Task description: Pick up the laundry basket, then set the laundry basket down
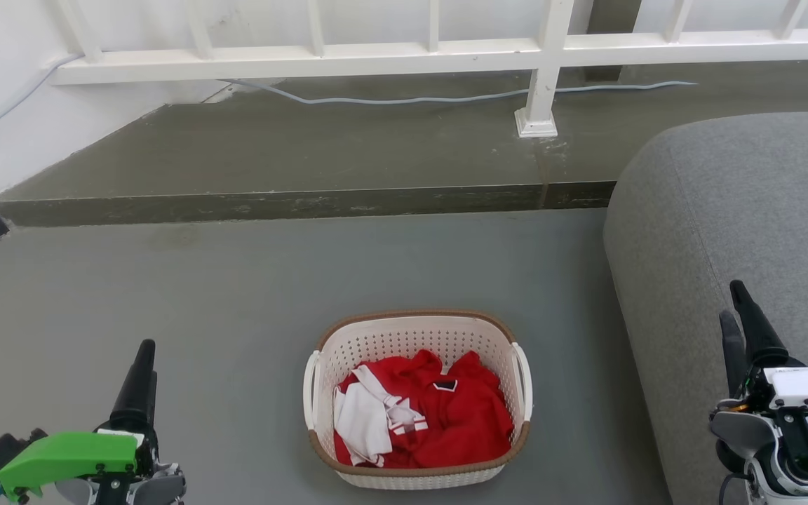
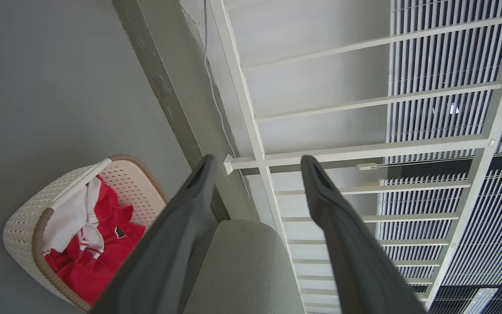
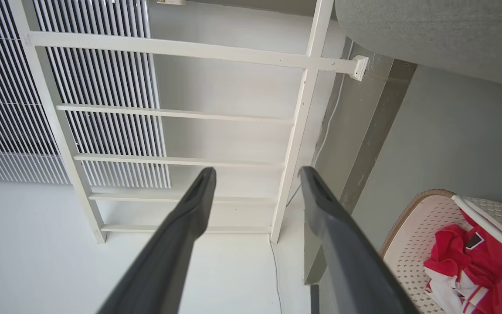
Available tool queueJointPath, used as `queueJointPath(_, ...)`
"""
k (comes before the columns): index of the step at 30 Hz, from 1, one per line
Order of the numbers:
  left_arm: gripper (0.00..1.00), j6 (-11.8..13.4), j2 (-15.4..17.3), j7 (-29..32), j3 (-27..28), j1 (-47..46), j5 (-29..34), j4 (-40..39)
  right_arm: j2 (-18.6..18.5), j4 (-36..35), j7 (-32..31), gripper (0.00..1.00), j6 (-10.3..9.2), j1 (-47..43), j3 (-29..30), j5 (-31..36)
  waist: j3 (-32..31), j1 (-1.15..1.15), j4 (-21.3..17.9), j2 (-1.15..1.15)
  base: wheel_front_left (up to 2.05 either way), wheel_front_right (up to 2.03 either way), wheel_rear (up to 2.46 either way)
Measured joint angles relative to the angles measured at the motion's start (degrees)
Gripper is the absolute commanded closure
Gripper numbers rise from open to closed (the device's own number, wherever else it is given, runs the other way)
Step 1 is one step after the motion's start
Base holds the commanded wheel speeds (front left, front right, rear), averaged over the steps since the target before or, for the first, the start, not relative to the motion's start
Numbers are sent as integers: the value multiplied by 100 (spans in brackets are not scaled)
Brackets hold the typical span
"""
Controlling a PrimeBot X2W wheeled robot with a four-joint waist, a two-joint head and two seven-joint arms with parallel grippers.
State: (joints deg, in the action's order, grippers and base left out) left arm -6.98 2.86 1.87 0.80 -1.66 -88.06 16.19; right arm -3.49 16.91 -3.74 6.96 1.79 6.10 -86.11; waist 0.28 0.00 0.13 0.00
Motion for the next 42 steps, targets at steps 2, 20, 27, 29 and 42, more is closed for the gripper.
queueJointPath(2, 0, 1, 53, -45, -63, -21, 198, -5, -46, -20, 56, 0, 0, 8, -45, 153, 2, 0, 2, 0, 0, 0, 0)
queueJointPath(20, 0, 458, 320, -370, -682, -281, 2273, -121, -483, -80, 477, 0, -157, 149, -628, 1994, 12, 0, 10, 0, 0, 0, 0)
queueJointPath(27, 0, 548, 324, -502, -858, -367, 2934, -162, -573, -79, 616, 0, -277, 171, -858, 2660, -5, 0, 20, 0, 0, 0, 0)
queueJointPath(29, 0, 560, 325, -533, -898, -367, 3081, -159, -599, -82, 650, 0, -349, 188, -910, 2835, -12, 0, 23, 0, 0, 0, 0)
queueJointPath(42, 0, 779, 315, -753, -1126, -370, 4064, 22, -703, -79, 891, 0, -558, 272, -1248, 3914, -56, 0, 26, 0, 0, 0, 0)
